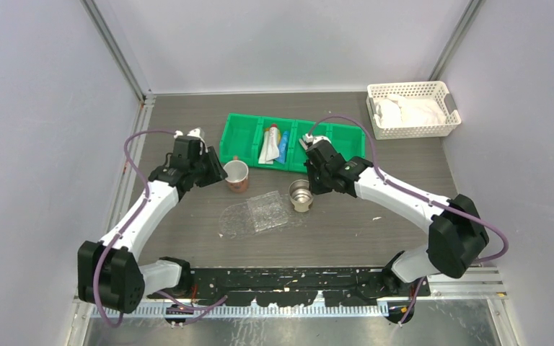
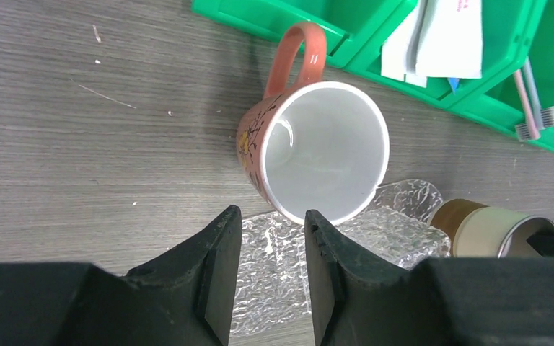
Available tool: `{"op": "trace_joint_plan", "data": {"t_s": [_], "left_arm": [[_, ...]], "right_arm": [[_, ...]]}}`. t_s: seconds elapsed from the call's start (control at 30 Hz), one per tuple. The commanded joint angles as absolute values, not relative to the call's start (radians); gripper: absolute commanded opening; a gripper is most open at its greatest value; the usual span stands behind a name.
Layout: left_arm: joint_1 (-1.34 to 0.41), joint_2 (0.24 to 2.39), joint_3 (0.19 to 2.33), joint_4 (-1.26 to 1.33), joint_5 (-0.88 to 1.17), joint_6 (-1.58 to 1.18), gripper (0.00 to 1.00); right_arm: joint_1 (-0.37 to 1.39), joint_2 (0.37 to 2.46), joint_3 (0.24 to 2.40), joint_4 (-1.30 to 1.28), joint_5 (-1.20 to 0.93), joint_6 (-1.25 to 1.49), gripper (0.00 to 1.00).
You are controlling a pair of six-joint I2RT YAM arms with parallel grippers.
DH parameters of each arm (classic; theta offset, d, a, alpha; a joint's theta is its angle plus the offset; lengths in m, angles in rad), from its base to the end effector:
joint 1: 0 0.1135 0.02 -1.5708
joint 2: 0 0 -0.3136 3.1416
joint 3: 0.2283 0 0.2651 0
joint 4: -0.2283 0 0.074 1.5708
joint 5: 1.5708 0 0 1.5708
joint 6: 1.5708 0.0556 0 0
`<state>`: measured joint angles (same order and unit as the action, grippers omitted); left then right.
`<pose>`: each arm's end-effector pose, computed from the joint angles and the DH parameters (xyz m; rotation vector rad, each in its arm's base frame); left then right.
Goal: Prepare toiletry sets of a toothbrush and toothpaste on the tray
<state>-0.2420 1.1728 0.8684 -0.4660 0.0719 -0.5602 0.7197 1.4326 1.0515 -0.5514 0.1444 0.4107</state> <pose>0.2473 -0.0652 0.2923 -0.3426 2.3648 -0.4737 0.2427 0.2021 0.2801 -0.3273 2.4920 0.2912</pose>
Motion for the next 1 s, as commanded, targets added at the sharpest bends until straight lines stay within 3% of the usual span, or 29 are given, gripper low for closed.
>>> {"op": "trace_joint_plan", "data": {"t_s": [0.0,0.33,0.5,0.67,0.8,0.97], "left_arm": [[-0.254,1.210,0.908,-0.450,0.064,-0.548,0.39],[-0.260,1.290,0.895,-0.401,0.069,-0.555,0.38],[-0.269,1.327,0.897,-0.394,0.071,-0.555,0.36],[-0.275,1.350,0.908,-0.394,0.072,-0.554,0.21],[-0.276,1.358,0.943,-0.416,0.074,-0.547,0.04],[-0.279,1.340,0.998,-0.475,0.070,-0.534,0.01]], "right_arm": [[0.719,1.464,1.083,-0.524,0.136,0.413,0.17],[0.719,1.458,1.034,-0.469,0.059,0.422,0.18],[0.721,1.459,1.026,-0.457,0.024,0.423,0.32],[0.721,1.432,1.014,-0.461,0.048,0.422,0.53],[0.722,1.404,1.025,-0.480,0.068,0.423,0.54],[0.722,1.372,1.039,-0.508,0.093,0.419,0.55]]}}
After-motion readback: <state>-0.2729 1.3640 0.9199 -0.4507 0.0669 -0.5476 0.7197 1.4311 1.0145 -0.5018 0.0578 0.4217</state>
